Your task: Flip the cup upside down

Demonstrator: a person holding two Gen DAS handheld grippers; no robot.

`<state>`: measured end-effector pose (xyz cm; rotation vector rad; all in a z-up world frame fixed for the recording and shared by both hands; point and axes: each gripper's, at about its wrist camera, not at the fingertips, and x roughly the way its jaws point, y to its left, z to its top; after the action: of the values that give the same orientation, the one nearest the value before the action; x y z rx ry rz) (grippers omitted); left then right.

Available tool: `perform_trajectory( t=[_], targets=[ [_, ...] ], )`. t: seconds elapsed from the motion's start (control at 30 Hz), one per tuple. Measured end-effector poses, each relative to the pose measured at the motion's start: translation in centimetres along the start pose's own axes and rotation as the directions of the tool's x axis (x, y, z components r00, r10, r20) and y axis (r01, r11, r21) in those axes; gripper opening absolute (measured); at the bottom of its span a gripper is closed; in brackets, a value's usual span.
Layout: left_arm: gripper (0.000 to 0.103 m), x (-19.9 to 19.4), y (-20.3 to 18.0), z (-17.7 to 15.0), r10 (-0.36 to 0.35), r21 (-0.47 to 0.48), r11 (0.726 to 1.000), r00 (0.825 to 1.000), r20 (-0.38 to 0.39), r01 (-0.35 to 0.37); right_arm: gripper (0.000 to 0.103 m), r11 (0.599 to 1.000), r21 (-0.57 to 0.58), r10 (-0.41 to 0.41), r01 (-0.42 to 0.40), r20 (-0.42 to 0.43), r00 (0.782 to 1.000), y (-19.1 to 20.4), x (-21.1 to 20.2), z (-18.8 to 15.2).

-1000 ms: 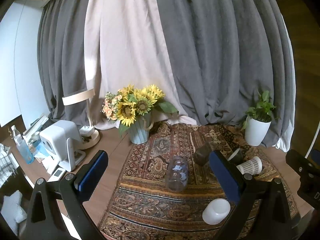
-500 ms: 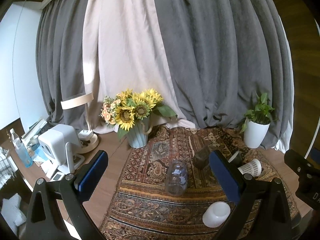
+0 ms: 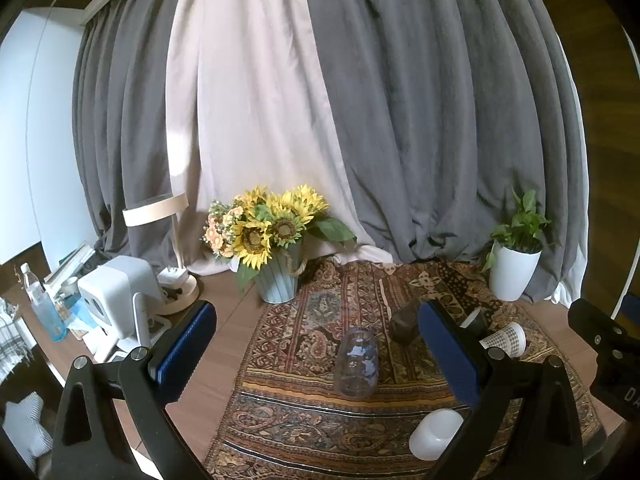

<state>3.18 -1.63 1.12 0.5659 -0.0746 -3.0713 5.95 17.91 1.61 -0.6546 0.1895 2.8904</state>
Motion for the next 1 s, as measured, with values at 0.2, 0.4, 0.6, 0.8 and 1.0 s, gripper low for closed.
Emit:
perform_trajectory(
  t=[0.2, 0.4, 0.6, 0.8, 1.0],
  targets=[
    [0.103, 0.1, 0.0, 0.1, 0.0, 0.0, 1.0, 1.0, -0.001, 0.0, 0.093, 1.0, -0.001, -0.002, 0.002, -0.001, 1.0, 0.2, 0.1, 0.1],
    [0.103, 0.3, 0.1, 0.1, -0.003, 0.002, 1.0, 1.0, -0.002, 0.003, 0.093, 1.0, -0.002, 0.001, -0.001, -0.002, 1.0, 0.5, 0.4, 0.2],
    [0.103, 0.5, 0.3, 0.1, -0.002, 0.005, 1.0, 1.0, -0.003, 0.002, 0.093, 1.0, -0.004, 0.004, -0.004, -0.002, 1.0, 0.7, 0.6, 0.2],
    [0.103, 1.0, 0.3, 0.3, -0.006, 0.006, 1.0, 1.0, -0.014, 0.007, 0.093, 1.0, -0.008, 0.006, -0.006, -0.003, 1.0, 0.8, 0.7, 0.3],
    [0.103, 1.2, 0.2, 0.4, -0.01, 0.007, 1.0, 1.0, -0.017, 0.011, 0.093, 1.0, -0.009, 0.009, -0.009, -0.006, 1.0, 0.9, 1.0, 0.3]
  ],
)
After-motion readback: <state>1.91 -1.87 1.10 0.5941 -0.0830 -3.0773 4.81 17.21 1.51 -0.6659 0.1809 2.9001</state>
